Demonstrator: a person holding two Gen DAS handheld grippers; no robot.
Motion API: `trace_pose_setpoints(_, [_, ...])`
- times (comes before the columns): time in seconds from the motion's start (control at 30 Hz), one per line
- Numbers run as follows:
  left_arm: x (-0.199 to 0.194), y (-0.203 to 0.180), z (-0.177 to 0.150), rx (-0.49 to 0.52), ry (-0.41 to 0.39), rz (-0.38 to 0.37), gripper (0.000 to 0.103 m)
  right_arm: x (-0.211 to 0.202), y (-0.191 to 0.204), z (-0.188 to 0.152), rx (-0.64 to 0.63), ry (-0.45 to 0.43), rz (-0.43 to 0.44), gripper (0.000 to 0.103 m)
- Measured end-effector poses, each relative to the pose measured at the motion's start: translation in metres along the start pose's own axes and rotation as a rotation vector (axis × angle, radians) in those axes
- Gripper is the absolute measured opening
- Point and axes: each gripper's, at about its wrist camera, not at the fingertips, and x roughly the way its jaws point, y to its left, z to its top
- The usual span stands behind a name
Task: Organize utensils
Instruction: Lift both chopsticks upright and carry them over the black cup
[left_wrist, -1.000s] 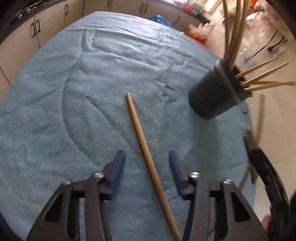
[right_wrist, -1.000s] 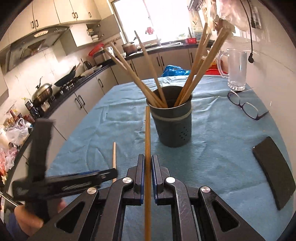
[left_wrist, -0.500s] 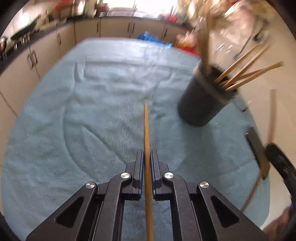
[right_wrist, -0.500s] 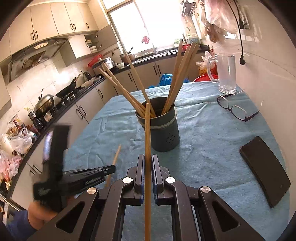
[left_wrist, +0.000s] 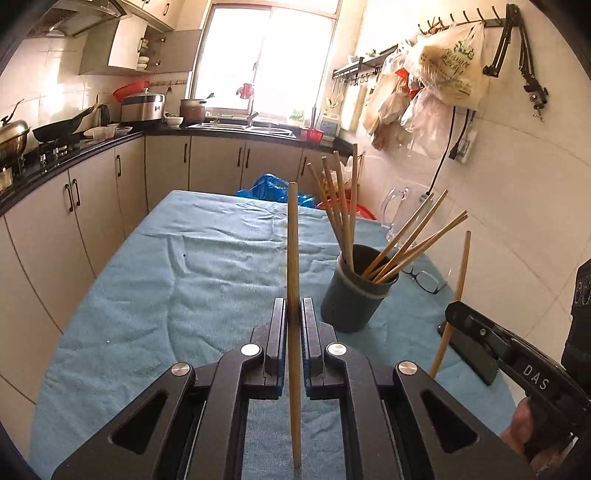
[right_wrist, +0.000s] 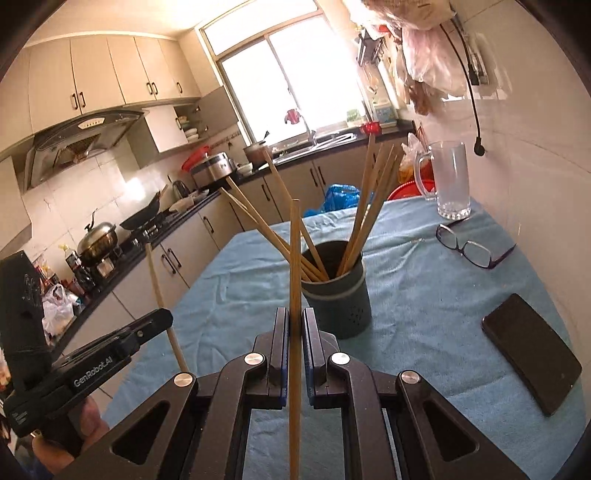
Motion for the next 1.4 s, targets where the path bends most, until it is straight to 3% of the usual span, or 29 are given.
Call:
trace_pose_setpoints(0.77, [-0.005, -0.004, -0.004, 0.012, -0.011, -0.024, 0.007, 0.0, 0.007, -0.007, -0.034, -0.097, -0.09, 0.008])
trace_pose_setpoints(1.4, [-0.014, -0.01, 0.001, 0.016, -0.029, -0.036, 0.007, -0.015, 0.01, -0.002, -0.045, -0.149, -0.089, 0.008])
